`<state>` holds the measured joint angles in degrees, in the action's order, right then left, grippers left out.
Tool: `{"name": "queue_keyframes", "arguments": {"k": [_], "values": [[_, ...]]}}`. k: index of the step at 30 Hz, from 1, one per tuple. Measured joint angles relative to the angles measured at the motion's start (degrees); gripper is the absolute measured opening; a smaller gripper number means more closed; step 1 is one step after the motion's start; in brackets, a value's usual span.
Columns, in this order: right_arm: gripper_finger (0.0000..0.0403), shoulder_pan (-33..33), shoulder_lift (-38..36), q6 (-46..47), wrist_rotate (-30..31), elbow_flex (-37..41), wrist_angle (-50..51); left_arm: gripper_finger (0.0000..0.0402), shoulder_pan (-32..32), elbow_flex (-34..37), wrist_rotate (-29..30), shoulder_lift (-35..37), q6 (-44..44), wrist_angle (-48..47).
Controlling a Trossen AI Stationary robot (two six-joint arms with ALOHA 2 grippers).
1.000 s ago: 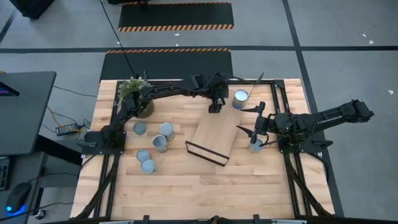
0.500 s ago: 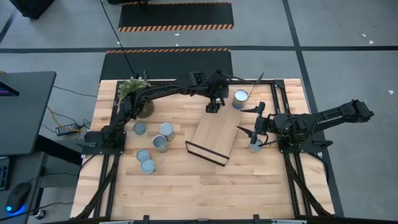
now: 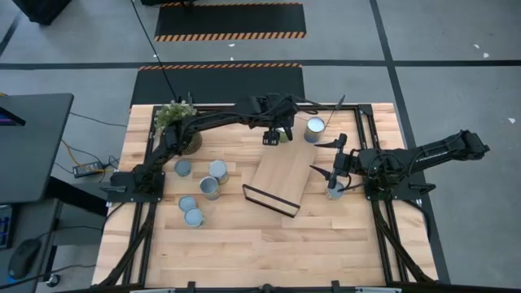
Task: Pick and place cans onto a shelf
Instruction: Put the canned oranges on the shelf
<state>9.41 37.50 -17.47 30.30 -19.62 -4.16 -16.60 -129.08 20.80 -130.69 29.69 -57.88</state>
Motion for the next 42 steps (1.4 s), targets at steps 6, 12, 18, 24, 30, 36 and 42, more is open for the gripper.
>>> {"name": "queue_keyframes", "arguments": {"k": [6,12,18,24,30,36,42], "values": [[0.0350,0.0,0.0,0.0,-0.3,0.0,-0.1,0.0376,0.0,0.2,1.8,-2.0,0.9,1.6],[0.0350,0.0,0.0,0.0,-0.4,0.0,0.0,0.0376,0.0,0.1,2.7,-3.4,2.9,7.0],[0.0350,0.0,0.0,-0.1,-0.4,0.0,0.1,0.0376,0.1,0.1,2.7,-3.9,3.2,10.1],[0.0350,0.0,0.0,0.4,1.0,0.0,0.1,0.0376,0.8,0.2,2.0,-3.2,2.1,8.9],[0.0350,-1.9,0.0,7.9,10.1,0.0,3.0,0.0376,4.4,0.0,1.8,0.8,-2.3,4.6],[0.0350,-9.9,1.4,16.0,8.6,0.0,9.2,0.0376,6.9,0.0,1.9,3.7,-10.1,-2.8],[0.0350,-17.1,5.8,22.1,4.9,0.0,10.8,0.0376,8.4,0.0,0.6,4.5,-17.2,-9.7]]}}
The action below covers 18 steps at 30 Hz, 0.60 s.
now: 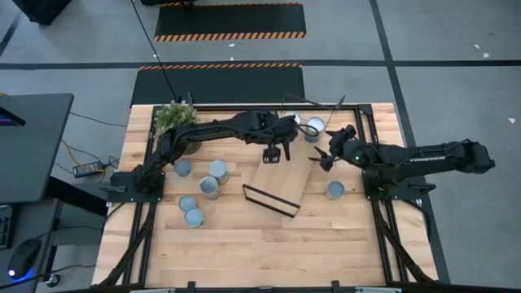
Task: Pick and place cans onto a shelf
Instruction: Put the canned oranges on the shelf, then adjust the canned peas on the shelf
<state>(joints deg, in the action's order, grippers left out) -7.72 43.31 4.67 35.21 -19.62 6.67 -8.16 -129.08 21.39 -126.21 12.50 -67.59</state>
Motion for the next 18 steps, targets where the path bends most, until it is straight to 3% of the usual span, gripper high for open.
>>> {"name": "queue_keyframes", "arguments": {"k": [10,18], "values": [[0.0350,-4.7,8.7,0.8,-0.5,0.0,-0.7,0.0376,-4.4,0.2,-5.9,-2.0,0.5,5.8],[0.0350,-6.5,15.0,-3.2,-0.6,0.0,-8.2,0.0376,-9.0,0.2,-10.7,-3.1,-0.1,9.3]]}}
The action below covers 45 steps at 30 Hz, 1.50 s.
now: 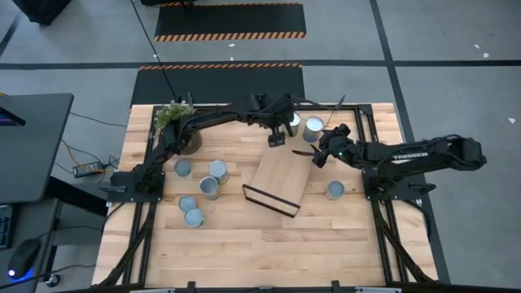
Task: Pick and place cans onto a shelf
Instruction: Adjust the canned peas on the shelf, then put the canned peaches on the shelf
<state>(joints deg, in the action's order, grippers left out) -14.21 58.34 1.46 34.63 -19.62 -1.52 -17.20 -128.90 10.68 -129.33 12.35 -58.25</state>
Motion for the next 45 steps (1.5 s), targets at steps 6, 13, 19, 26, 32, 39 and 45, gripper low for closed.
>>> {"name": "queue_keyframes", "arguments": {"k": [6,13,19,26,32,39,45], "values": [[0.0350,-0.5,4.2,-3.3,-1.4,0.0,-6.2,0.0376,-0.7,0.0,-3.6,-0.7,0.1,1.6],[0.0350,-0.5,5.3,-4.7,-1.0,0.0,-7.5,0.0376,1.8,0.0,-1.4,0.0,3.2,1.6],[0.0350,0.8,1.8,-5.1,-0.8,0.0,-7.4,0.0376,7.9,-0.2,3.2,4.1,4.7,1.3],[0.0350,3.3,-3.4,-6.9,-1.6,0.0,-5.5,0.0376,15.1,-0.2,5.8,8.3,-0.5,0.4],[0.0350,6.0,-6.6,-9.7,-1.7,0.0,-5.2,0.0375,22.6,0.0,14.7,9.3,-2.9,-5.8],[0.0350,7.7,-8.8,-11.7,-0.8,0.0,-5.2,0.0351,29.0,0.0,16.8,10.7,-14.5,-19.4],[0.0350,7.7,-8.8,-12.0,-0.8,0.0,-5.7,0.0315,34.0,-0.1,18.7,13.4,-26.0,-28.7]]}}
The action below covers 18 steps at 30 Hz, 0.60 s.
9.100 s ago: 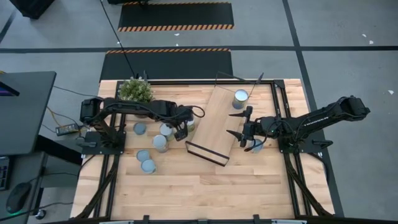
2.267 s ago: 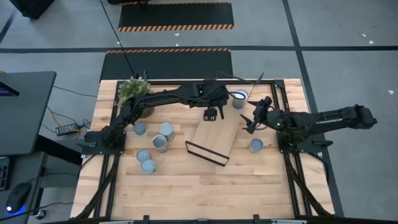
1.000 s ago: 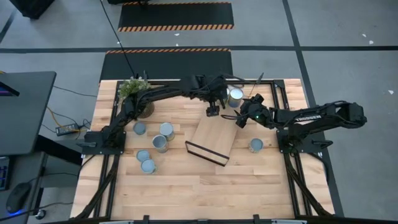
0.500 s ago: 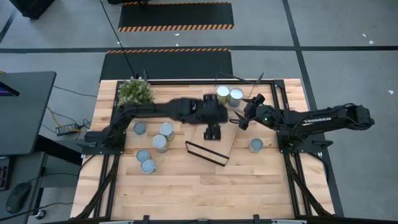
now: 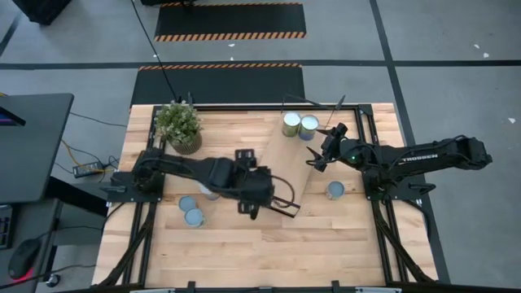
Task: Pick and place cans onto a shelf
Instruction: Put the canned peaches on the shelf
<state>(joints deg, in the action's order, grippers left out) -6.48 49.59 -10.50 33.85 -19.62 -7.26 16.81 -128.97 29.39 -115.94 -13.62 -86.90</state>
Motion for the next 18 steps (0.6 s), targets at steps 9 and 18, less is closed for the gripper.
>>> {"name": "queue_keyframes", "arguments": {"k": [9,18], "values": [[0.0350,0.2,0.0,0.3,-1.1,0.0,-0.5,0.0286,6.4,6.2,3.6,1.5,-9.9,-3.0],[0.0350,0.5,0.0,0.9,-2.1,0.0,-0.5,0.0256,8.2,30.6,5.7,16.6,-24.1,0.1]]}}
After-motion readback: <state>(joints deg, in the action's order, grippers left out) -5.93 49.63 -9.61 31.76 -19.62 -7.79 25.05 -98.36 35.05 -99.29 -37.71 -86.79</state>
